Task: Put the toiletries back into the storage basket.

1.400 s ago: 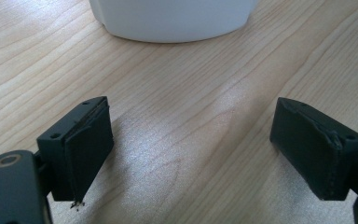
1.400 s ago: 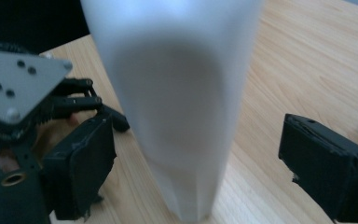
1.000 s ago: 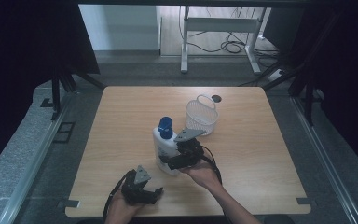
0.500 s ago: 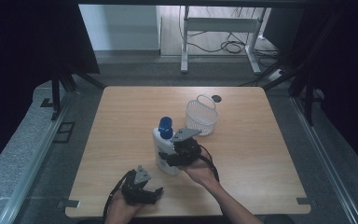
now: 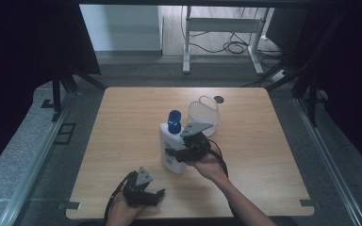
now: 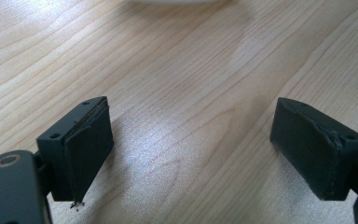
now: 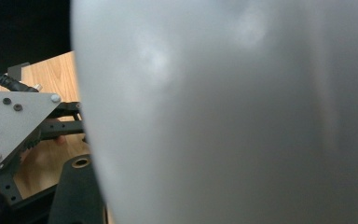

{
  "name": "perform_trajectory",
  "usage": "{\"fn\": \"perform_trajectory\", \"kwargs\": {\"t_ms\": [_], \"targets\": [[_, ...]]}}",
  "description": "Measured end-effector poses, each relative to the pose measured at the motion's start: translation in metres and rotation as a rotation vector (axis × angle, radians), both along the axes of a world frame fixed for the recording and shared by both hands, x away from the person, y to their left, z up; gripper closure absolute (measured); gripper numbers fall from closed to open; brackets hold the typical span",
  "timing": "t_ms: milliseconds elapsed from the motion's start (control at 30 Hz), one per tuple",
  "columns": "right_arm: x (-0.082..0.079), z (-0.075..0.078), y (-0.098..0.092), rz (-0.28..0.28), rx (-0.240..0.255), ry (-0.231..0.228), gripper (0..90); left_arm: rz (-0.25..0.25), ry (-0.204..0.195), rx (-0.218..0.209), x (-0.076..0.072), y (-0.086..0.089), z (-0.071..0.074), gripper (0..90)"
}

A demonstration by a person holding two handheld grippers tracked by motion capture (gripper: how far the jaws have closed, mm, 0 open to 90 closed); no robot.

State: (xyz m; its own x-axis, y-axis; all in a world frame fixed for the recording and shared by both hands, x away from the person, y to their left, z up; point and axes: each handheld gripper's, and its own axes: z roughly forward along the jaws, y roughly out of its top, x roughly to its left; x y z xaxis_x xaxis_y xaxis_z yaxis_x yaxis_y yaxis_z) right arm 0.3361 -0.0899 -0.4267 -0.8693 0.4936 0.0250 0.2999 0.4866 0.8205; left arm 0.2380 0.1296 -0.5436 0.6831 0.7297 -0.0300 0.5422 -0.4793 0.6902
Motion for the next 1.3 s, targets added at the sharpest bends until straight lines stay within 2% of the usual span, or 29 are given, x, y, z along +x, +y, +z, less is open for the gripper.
{"fn": "perform_trajectory", "kwargs": {"t_ms": [400,633,1300], "targets": [[0.011,0.023,-0.016,0.017,-0.007,-0.022,37.1,-0.002,0.001,0.000,0.000,0.000,0.000,12.2],[0.021,0.034,-0.028,0.018,0.019,-0.015,37.1,-0.002,0.000,0.000,0.000,0.000,0.000,12.2],[0.045,0.061,-0.055,0.000,0.039,-0.031,37.2,-0.004,0.000,0.002,0.000,0.000,0.000,12.1]]}}
